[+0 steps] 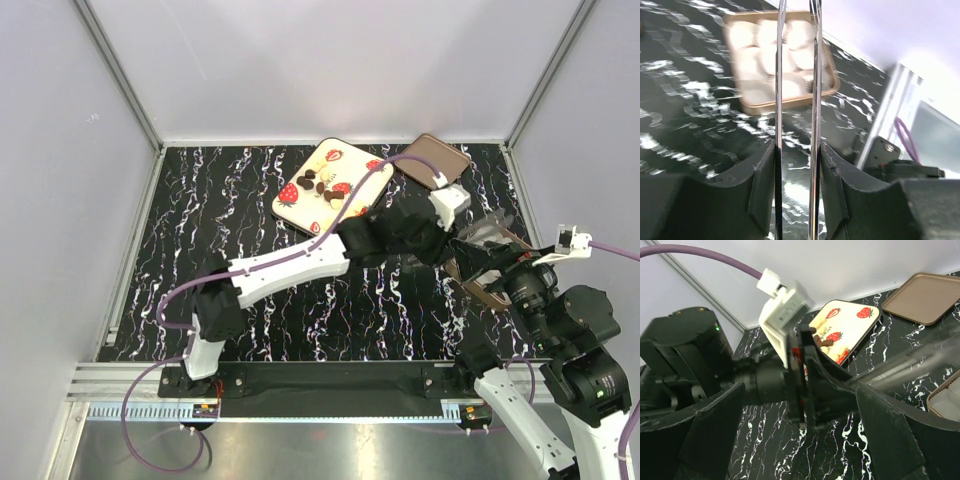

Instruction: Pack the chocolate

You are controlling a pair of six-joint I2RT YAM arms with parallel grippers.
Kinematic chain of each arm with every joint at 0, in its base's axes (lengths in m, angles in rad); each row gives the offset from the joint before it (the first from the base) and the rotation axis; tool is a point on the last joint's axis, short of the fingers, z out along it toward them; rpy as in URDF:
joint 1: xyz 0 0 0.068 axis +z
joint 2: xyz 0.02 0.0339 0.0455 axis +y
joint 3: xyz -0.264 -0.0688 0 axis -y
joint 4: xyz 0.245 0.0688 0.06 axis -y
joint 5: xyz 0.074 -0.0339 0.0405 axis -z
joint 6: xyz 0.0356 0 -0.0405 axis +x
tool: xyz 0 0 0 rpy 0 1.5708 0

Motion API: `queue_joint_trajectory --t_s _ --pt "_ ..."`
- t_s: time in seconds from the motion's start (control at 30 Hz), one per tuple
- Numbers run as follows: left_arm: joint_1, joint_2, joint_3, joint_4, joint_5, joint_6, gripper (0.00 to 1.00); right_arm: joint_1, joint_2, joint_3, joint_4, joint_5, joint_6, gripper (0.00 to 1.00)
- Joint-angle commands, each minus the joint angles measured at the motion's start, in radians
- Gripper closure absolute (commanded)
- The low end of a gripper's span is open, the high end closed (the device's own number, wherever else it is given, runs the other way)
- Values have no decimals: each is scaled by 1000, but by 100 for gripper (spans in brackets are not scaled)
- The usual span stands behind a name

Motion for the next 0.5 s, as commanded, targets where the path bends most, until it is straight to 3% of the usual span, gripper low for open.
queue_joint_trajectory --t_s 0.0,0.13,0.47 --pt "54 -72 -41 -61 -138 -18 60 -2 4 36 25 18 -1 1" --pt "120 -137 -145 -168 -281 -69 60 -2 -2 39 16 21 -6 1" --pt "344 -351 -487 -266 -384 -127 60 -2 -16 17 10 15 -1 1"
